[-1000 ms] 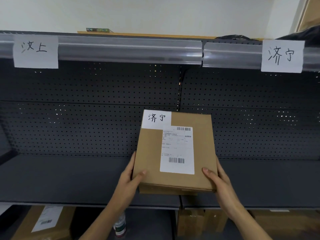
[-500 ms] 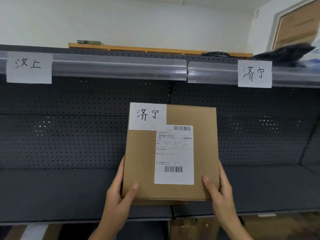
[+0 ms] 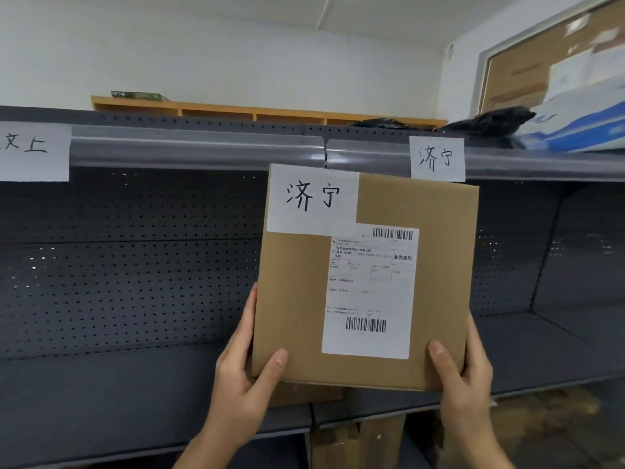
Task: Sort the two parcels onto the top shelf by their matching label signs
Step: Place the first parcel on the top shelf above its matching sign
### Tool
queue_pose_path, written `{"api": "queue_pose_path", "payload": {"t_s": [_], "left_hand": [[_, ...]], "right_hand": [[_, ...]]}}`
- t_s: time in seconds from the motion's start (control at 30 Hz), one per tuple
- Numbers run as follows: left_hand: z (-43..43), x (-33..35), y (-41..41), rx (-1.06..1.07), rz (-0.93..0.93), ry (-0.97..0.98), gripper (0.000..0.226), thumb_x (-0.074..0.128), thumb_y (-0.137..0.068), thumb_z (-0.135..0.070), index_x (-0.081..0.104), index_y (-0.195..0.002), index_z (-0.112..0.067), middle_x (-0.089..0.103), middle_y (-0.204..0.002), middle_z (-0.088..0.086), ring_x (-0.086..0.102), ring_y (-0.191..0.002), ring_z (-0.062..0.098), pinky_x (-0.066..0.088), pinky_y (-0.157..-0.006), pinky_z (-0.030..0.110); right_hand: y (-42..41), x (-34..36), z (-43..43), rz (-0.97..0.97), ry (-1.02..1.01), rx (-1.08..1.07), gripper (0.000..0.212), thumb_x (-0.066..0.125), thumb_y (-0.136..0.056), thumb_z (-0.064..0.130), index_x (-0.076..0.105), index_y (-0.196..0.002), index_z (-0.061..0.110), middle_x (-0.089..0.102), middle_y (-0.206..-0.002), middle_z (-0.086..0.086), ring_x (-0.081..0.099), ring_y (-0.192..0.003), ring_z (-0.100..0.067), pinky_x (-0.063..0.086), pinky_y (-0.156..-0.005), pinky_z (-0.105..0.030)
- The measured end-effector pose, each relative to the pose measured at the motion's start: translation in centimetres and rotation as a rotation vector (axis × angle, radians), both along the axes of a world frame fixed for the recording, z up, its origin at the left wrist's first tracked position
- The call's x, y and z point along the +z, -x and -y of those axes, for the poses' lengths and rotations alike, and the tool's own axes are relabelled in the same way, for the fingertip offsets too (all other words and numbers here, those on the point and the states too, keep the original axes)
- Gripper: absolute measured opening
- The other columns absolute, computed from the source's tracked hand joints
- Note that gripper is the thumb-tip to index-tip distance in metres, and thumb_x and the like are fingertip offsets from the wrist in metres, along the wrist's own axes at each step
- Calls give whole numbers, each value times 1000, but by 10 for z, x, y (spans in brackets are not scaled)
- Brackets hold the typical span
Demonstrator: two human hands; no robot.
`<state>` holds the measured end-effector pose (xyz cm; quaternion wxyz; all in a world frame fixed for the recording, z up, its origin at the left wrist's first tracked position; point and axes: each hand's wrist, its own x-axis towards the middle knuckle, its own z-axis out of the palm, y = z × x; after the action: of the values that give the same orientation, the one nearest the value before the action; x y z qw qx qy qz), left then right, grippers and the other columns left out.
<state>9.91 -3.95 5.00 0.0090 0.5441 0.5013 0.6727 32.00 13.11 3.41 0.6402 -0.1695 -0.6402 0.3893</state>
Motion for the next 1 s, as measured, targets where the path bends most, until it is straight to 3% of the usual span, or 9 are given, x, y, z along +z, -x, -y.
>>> {"api": "queue_pose_path", "payload": {"t_s": [0.13, 0.27, 0.37, 0.43, 0.5, 0.63, 0.77, 0.9, 1.0], "left_hand": [[-15, 13, -10, -50, -22, -17, 79, 57, -91, -32, 19, -158, -19, 45, -153, -26, 43, -142, 4, 36, -111, 18], [-29, 29, -21, -98, -50, -51, 80, 56, -92, -34, 17, -159, -17, 45, -154, -24, 44, -142, 6, 37, -112, 22], [-37, 50, -30, -124, -78, -75, 86, 56, -92, -50, 14, -159, -18, 43, -150, -34, 44, -140, -1, 37, -109, 16], [-42, 68, -36, -131, -109, -90, 87, 54, -92, -54, 13, -159, -17, 41, -147, -42, 43, -137, -8, 37, -107, 13], [-49, 89, -40, -128, -134, -112, 82, 56, -92, -45, 17, -159, -19, 43, -142, -45, 45, -134, -11, 40, -105, 13], [-60, 141, -48, -105, -121, -161, 70, 59, -93, -37, 28, -155, -22, 51, -146, -20, 50, -133, 0, 46, -106, 24], [-72, 199, -54, -40, -91, -168, 54, 59, -98, -30, 40, -147, -21, 59, -136, -13, 58, -122, 0, 50, -101, 23], [-93, 253, -49, 118, -75, -85, 54, 54, -98, -39, 42, -146, -20, 58, -125, -10, 55, -97, -9, 45, -76, 13], [-110, 287, -41, 177, -17, -10, 55, 51, -96, -43, 39, -144, -19, 53, -117, -4, 49, -87, -3, 39, -65, 20]], "right_hand": [[-17, 21, 2, -14, -23, -53, 60, 55, -87, 14, 43, -146, 12, 69, -119, 31, 64, -110, 5, 51, -91, -13], [-35, 41, 2, -30, -51, -96, 59, 58, -90, 17, 43, -147, 12, 68, -122, 29, 63, -114, 1, 51, -96, -17], [-47, 63, 2, -41, -91, -122, 63, 60, -89, 27, 44, -148, 11, 68, -126, 21, 63, -118, -3, 51, -98, -19], [-54, 81, 0, -49, -108, -135, 64, 59, -92, 22, 40, -152, 9, 63, -134, 12, 61, -122, -3, 50, -100, -20], [-59, 104, -1, -41, -137, -155, 67, 57, -95, 15, 30, -157, 14, 53, -141, 16, 57, -122, 7, 48, -99, -14], [-67, 158, -10, -39, -143, -187, 54, 57, -101, 7, 38, -151, 11, 60, -125, 15, 62, -105, 11, 50, -86, -11], [-64, 222, -22, -46, -74, -199, 36, 65, -96, 26, 53, -130, 27, 64, -119, 10, 63, -103, -2, 51, -84, -20], [-52, 281, -43, 41, 71, -148, 35, 68, -90, 37, 56, -121, 26, 63, -122, 2, 62, -111, -17, 55, -93, -39], [-44, 315, -53, 91, 102, -73, 16, 63, -93, 31, 64, -105, 20, 66, -105, -1, 63, -102, -21, 54, -89, -42]]}}
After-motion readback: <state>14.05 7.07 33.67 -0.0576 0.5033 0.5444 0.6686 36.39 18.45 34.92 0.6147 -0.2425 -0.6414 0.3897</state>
